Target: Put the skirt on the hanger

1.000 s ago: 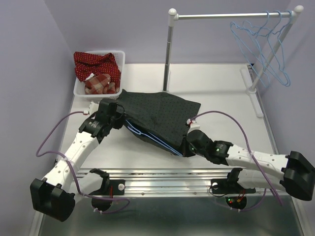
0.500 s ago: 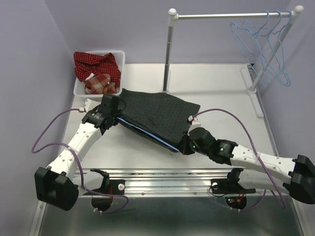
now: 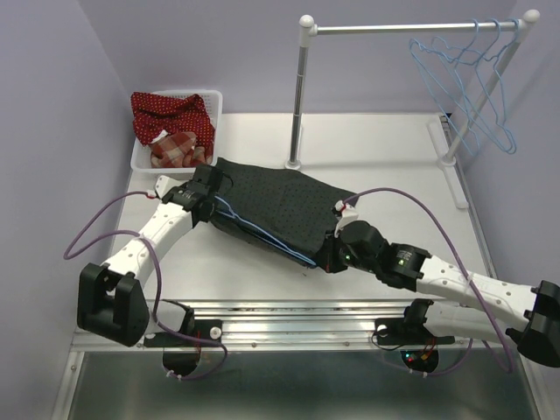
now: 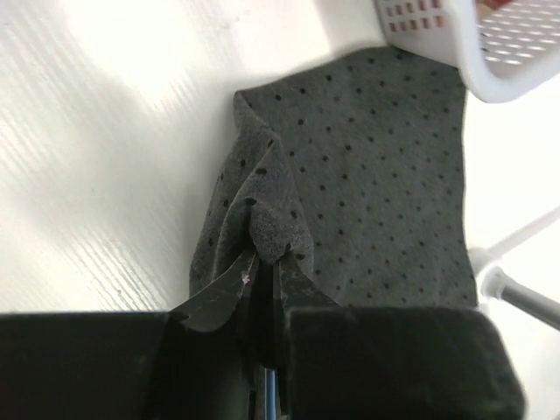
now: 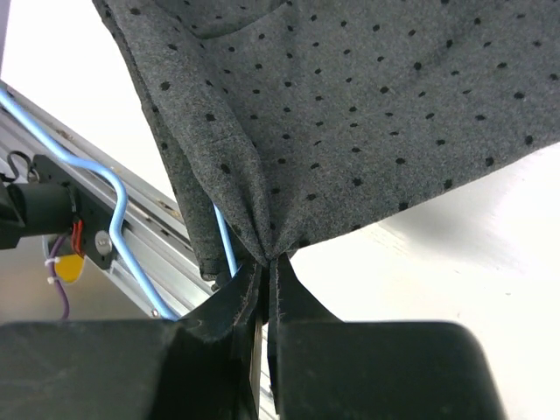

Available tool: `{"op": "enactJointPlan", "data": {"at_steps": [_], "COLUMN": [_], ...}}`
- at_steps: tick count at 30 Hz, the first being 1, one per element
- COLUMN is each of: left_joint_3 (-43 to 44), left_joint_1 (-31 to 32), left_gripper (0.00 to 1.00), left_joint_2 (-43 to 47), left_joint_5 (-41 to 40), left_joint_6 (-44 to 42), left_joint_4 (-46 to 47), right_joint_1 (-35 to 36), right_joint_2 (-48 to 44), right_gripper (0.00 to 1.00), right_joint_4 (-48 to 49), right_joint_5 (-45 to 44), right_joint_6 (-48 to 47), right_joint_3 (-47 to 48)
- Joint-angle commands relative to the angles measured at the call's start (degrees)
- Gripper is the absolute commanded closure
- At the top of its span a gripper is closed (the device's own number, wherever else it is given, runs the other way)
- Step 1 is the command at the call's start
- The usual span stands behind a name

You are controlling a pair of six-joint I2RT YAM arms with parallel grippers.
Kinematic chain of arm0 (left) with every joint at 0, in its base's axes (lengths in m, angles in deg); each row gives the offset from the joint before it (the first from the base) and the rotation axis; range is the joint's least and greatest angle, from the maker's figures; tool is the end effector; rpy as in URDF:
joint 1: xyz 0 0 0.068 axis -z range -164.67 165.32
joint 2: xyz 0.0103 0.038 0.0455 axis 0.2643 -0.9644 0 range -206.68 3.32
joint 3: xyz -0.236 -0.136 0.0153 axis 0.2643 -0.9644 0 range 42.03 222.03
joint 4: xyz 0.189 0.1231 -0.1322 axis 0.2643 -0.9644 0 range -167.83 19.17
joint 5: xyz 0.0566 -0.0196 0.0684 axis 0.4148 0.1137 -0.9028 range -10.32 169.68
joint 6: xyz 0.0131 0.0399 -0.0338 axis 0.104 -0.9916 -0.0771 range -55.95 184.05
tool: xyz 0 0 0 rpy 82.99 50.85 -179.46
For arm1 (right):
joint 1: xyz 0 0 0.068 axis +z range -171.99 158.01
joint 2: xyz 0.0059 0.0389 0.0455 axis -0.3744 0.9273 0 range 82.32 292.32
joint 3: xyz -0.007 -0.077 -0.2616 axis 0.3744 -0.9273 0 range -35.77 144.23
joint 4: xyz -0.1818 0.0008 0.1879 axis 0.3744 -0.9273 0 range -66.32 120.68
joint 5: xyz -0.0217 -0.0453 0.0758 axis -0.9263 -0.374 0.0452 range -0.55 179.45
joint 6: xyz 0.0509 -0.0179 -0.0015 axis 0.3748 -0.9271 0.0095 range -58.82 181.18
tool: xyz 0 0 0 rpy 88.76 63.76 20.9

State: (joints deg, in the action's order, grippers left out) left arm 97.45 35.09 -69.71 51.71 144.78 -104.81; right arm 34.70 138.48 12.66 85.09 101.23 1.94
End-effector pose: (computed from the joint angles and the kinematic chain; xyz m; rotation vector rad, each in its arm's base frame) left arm 0.2505 -0.0722 0.2663 -1.3622 1.9141 -0.2540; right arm 0.1190 0.1761 0.2470 -0.2939 2.3219 0.8230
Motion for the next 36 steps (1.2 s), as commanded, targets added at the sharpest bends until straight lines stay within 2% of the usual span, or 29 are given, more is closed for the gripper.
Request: {"op": "enactJointPlan", "data": {"at_steps": [1, 11, 15, 21, 27, 30, 36], "left_joint_3": [4.87, 9.44, 9.45, 9.45, 9.45, 9.8, 9.18], "left_joint_1": [-2.98, -2.81, -2.81, -2.89, -2.81, -2.63, -1.49], "left_gripper": [1.0, 1.0, 1.0, 1.0, 1.0, 1.0, 1.0], "left_joint_2": [-4.21, -9.58, -9.67, -10.63, -11.08, -11.17, -9.59], "left_joint_5": [-23.45, -31.18, -35.92, -38.74, -39.27, -39.62, -37.25], "left_joint_6": [6.44, 14.36, 15.16, 16.12, 14.29, 14.11, 8.32], "left_joint_4": [-4.68, -12.16, -14.09, -15.76, -15.07, -15.5, -9.98], "right_joint_1": [-0.35, -0.35, -1.49, -2.55, -2.55, -2.55, -2.55], "right_joint_2": [-2.72, -5.8, -5.97, -7.2, -7.91, -8.61, -4.75], "right_gripper": [0.99, 0.99, 0.99, 0.99, 0.99, 0.99, 0.99], "right_joint_4": [-15.29, -18.18, -22.13, -22.93, -24.34, -27.42, -25.05], "right_joint_5": [3.83, 5.94, 4.98, 7.17, 7.61, 4.81, 5.86], "right_joint_6": [-1.91, -1.38, -1.12, -0.33, -0.15, -1.38, -3.58], "right_joint_3": [0.34, 1.31, 2.1, 3.77, 3.33, 5.26, 7.81]}}
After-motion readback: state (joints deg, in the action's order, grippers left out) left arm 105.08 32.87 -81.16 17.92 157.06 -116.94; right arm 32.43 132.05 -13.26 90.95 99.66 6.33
